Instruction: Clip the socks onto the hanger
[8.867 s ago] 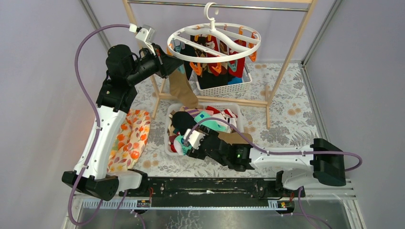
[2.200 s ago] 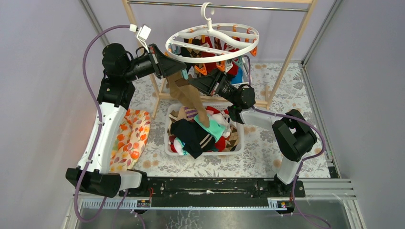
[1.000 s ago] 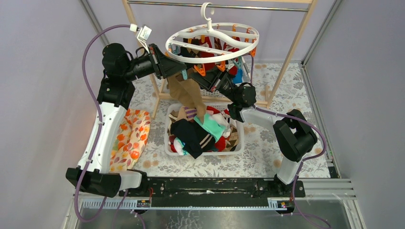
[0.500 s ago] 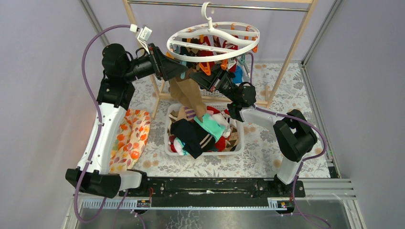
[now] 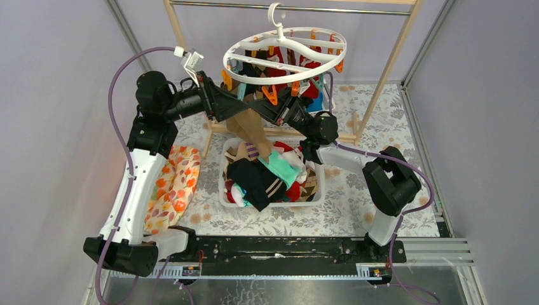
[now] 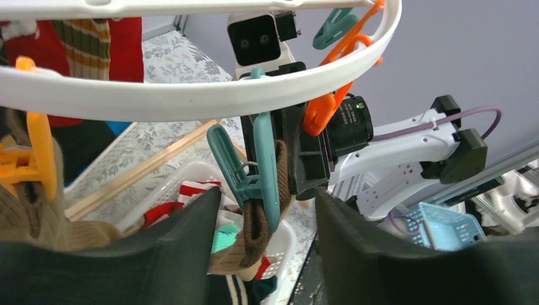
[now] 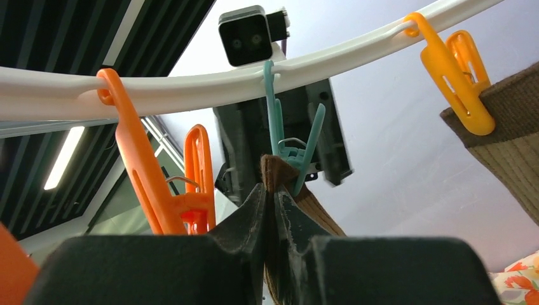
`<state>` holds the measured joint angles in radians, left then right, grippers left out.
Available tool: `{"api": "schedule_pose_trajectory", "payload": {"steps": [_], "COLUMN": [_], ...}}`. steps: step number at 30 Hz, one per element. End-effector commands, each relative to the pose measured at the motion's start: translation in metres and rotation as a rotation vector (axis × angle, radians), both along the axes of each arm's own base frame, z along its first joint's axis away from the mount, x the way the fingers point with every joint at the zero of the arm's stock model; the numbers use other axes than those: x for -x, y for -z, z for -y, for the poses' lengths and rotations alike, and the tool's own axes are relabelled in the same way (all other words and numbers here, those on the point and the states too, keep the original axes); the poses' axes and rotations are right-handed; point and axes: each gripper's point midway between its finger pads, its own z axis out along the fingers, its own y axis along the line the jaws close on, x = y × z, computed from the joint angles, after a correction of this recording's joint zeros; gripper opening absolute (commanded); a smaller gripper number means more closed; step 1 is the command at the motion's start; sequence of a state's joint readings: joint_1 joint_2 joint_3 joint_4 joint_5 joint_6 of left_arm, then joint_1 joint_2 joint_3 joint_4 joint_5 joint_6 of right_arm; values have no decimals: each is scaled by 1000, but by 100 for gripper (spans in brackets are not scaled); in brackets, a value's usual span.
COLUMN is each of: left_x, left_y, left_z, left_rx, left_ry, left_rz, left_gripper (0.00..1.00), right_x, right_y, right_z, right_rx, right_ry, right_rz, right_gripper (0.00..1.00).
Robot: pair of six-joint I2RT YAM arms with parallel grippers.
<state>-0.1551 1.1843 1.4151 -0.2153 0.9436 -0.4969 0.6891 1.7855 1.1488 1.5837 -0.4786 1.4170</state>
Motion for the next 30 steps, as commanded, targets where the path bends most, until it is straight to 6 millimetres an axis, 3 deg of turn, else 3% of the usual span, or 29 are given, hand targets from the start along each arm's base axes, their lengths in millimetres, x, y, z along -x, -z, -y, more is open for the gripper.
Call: {"api": "schedule_pose_trajectory", "payload": {"steps": [1, 5, 11, 16, 21, 26, 30], "left_x": [3, 1, 1, 0, -4, -9, -12], "left_y": [3, 2, -4, -10, -14, -21, -25], "left_z": [-2, -3, -6, -9, -14, -19, -24], "left_rx": [-25, -32, -38, -37, -34, -29, -27], "left_ry": [13, 6, -13, -33, -59, -88, -123], "left_rz": [35, 56, 89, 110, 122, 134, 143], "left_gripper": [53, 32, 11, 6, 2, 1, 0], "right_x": [23, 19, 12, 8, 5, 1, 12], "right_y": [-34, -29, -20, -16, -3, 25, 41], "right_z": [12, 14, 16, 19, 27, 43, 56], "right_rx": [-121, -124, -120, -95, -48, 37, 76], "right_ry": [-2, 20, 58, 119, 203, 322, 366], "right_rz": [129, 101, 64, 59, 50, 39, 68], "right_gripper": [14, 25, 47, 64, 88, 93, 96]}}
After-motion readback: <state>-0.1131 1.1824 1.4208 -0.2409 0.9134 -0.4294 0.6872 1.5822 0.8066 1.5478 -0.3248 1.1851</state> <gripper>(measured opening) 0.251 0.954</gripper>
